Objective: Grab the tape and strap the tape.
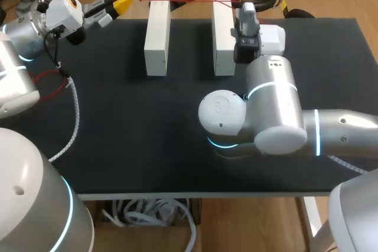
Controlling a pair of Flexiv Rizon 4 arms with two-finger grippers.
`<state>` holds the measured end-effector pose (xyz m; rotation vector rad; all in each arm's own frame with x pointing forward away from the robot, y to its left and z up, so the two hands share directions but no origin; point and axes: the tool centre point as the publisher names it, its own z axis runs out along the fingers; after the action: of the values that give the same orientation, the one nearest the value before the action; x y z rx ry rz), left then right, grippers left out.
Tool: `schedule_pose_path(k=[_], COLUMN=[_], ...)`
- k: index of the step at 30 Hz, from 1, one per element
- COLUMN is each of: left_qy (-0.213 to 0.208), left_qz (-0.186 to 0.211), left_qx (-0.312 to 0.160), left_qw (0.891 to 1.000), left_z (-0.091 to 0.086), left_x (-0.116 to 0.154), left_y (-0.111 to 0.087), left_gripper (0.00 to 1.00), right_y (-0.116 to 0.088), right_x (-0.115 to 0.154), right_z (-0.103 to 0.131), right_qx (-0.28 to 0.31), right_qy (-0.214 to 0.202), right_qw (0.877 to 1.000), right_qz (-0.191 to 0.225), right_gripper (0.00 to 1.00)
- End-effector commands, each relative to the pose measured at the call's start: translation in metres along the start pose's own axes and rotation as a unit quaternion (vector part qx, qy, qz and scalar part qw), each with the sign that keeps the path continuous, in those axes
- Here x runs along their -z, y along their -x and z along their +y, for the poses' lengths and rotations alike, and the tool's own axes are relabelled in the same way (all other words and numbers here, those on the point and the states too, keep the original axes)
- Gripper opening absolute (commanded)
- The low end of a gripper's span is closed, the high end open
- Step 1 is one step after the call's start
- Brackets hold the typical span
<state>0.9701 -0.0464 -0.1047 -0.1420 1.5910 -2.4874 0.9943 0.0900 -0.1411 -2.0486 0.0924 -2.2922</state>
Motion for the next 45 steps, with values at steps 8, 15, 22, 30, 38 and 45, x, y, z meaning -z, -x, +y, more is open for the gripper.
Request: schedule_pose_path(k=[8, 15, 22, 30, 38, 45], left_qy=[-0.001, -0.001, -0.001, -0.001, -0.001, -0.001], left_qz=[0.001, 0.001, 0.001, 0.001, 0.001, 0.001], left_qx=[0.0, 0.0, 0.0, 0.0, 0.0, 0.0], left_qw=[1.0, 1.0, 1.0, 1.0, 1.0, 1.0], left_z=[0.001, 0.001, 0.001, 0.001, 0.001, 0.001], left_x=[0.0, 0.0, 0.0, 0.0, 0.0, 0.0], left_y=[0.001, 0.001, 0.001, 0.001, 0.001, 0.001], left_gripper=[0.0, 0.0, 0.0, 0.0, 0.0, 0.0], right_y=[-0.003, -0.005, -0.007, -0.007, -0.014, -0.025], right_x=[-0.001, -0.004, -0.007, -0.007, -0.01, -0.017], right_z=[-0.005, -0.005, -0.004, -0.004, -0.006, -0.011], right_qx=[0.002, 0.007, 0.009, 0.015, 0.075, 0.212], right_qy=[0.005, 0.007, 0.01, 0.015, 0.019, 0.023], right_qw=[1.0, 1.0, 1.0, 1.0, 0.997, 0.976], right_qz=[0.001, 0.005, 0.007, 0.008, 0.014, 0.034], right_gripper=[0.27, 0.18, 0.02, 0.0, 0.0, 0.0])
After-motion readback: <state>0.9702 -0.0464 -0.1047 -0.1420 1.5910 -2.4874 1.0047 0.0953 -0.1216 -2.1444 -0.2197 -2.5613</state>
